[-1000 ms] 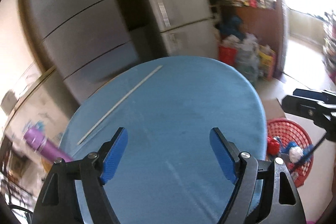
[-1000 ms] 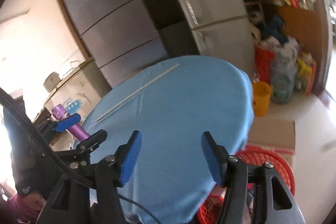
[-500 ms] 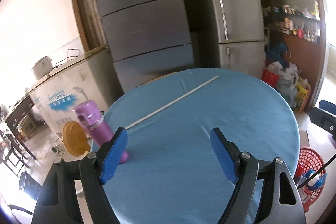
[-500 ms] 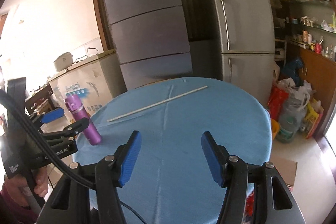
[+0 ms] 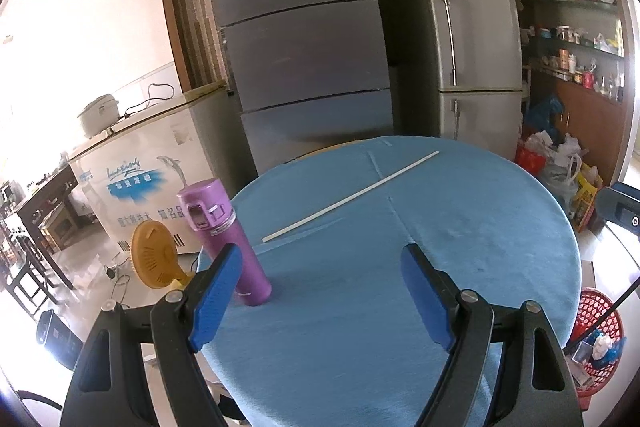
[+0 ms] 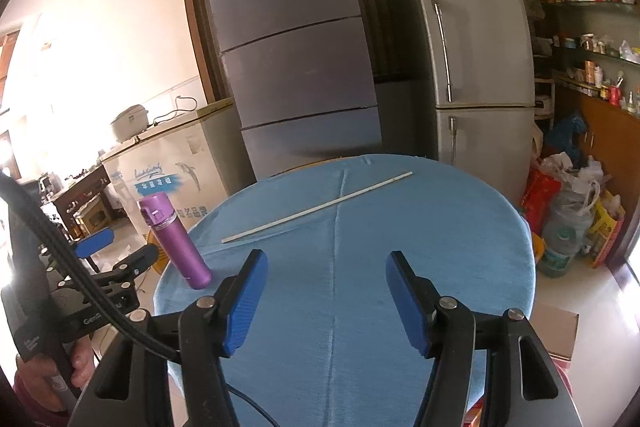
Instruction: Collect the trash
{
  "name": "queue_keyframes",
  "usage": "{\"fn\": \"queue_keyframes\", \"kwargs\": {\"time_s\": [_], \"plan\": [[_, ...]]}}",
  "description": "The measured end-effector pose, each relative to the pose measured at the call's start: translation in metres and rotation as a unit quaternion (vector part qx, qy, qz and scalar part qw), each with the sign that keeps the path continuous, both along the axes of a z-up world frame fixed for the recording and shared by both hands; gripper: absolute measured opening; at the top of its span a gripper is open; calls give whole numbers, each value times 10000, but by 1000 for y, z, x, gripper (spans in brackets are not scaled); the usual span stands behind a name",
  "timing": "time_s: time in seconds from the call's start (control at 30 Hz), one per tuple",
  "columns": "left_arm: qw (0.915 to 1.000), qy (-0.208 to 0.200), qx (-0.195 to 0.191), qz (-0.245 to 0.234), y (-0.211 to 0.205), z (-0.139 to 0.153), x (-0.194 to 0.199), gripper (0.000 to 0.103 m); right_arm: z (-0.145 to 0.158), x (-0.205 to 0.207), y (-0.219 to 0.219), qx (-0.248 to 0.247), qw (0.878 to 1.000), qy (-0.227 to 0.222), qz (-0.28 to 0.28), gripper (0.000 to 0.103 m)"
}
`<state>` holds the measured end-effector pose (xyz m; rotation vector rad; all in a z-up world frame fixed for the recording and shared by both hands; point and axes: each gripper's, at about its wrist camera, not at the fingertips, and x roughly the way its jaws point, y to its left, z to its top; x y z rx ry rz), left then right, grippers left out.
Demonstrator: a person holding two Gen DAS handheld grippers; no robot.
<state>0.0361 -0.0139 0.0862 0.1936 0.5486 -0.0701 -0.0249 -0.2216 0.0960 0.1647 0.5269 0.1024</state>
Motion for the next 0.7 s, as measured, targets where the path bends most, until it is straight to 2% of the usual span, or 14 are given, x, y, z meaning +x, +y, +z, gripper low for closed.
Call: {"fn": "queue_keyframes", "kwargs": {"time_s": [0.07,0.2,0.7], "plan": [[10000,4,-5,9,3,0,0,82,0,2,2,-4,10000,0,27,65],[10000,-66,3,59,6,1,-4,92,1,3,7,-26,10000,-5,64,65],[9999,-102,-42,35,12,5,-11,93,3,1,11,-35,9999,-35,98,65]]}}
